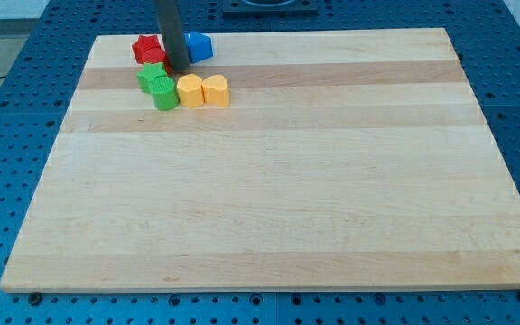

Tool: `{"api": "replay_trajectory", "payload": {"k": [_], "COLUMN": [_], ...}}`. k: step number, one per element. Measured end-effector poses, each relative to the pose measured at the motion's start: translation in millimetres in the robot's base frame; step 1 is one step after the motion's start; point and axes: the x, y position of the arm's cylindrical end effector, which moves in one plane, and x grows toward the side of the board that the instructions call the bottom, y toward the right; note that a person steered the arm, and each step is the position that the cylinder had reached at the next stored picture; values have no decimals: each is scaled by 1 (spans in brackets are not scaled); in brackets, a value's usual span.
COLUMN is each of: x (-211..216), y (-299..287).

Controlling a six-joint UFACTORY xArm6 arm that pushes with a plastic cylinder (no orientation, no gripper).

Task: Separate the yellow blocks from the group of blocks

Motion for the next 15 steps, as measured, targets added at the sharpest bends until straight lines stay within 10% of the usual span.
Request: {"api": "replay_trajectory", "payload": {"k": [7,10,12,15], "x": [12,99,143,42], "y": [74,133,31,-84]}}
